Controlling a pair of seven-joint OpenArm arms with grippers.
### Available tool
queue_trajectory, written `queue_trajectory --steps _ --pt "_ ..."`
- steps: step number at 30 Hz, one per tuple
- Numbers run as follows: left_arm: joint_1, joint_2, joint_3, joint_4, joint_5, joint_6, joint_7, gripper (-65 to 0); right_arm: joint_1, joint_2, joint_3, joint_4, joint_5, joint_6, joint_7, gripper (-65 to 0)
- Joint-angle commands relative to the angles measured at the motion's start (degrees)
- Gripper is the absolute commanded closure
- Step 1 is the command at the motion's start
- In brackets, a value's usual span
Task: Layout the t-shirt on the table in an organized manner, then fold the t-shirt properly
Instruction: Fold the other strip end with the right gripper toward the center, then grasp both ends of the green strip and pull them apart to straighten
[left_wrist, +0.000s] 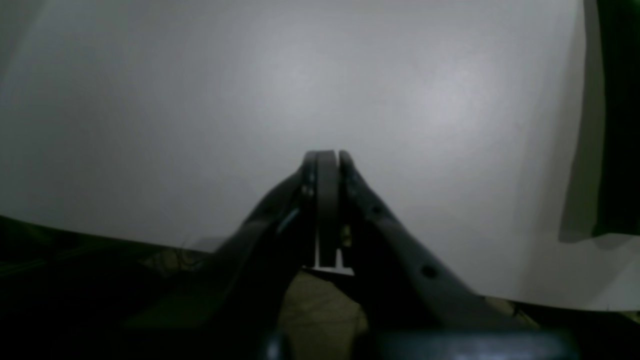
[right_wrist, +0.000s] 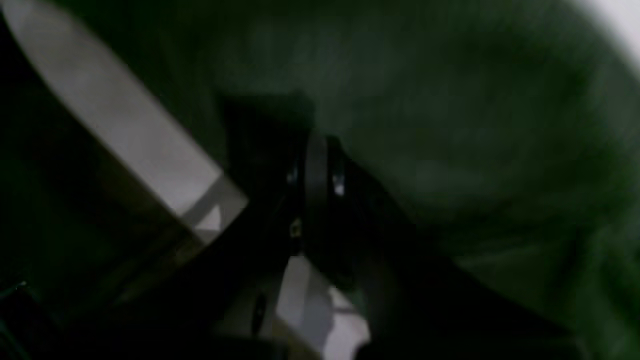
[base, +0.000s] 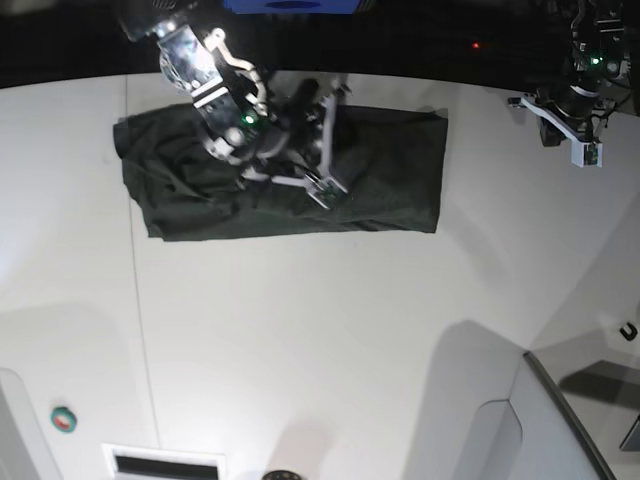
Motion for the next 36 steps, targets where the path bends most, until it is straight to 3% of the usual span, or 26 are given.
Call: queue_trajectory --steps 1,9,15,18,23,28,31,36 --pt "-0.1 -1.0 -0.5 0.7 -0.3 0.4 -1.3 0.0 0.5 0.4 1.4 1.4 0.0 0.0 0.8 0.0" --pt "-0.3 -1.0 -0.1 0.7 -0.3 0.4 -1.3 0.0 -4.4 5.2 8.9 7.0 0.0 0.0 0.5 0.0" --pt "-0.3 -1.0 0.0 0.7 -0.3 0.4 -1.3 0.0 -5.2 4.5 11.2 18.7 0.0 0.0 -5.8 0.0" --pt "-0.3 -1.0 0.0 0.8 -0.3 0.4 -1.3 0.0 -1.6 2.8 10.9 17.4 0.0 0.0 -5.9 0.0" --pt "-2.5 0.8 0.6 1.2 -0.7 0.4 -1.3 0.0 5.2 2.6 11.1 5.4 0.1 0.0 -5.5 0.0" --pt "-5.3 2.6 7.1 1.6 -0.6 0.4 -1.3 0.0 6.3 3.0 11.9 0.3 0.1 0.0 -3.5 0.0" --pt "-6.8 4.1 11.2 2.6 -0.5 0.4 -1.3 0.0 5.3 2.9 16.5 0.7 0.1 0.0 -3.4 0.0" --pt "-10.0 7.7 17.3 4.8 -0.5 0.4 -1.3 0.0 1.1 2.9 23.7 11.4 0.1 0.0 -3.1 -0.2"
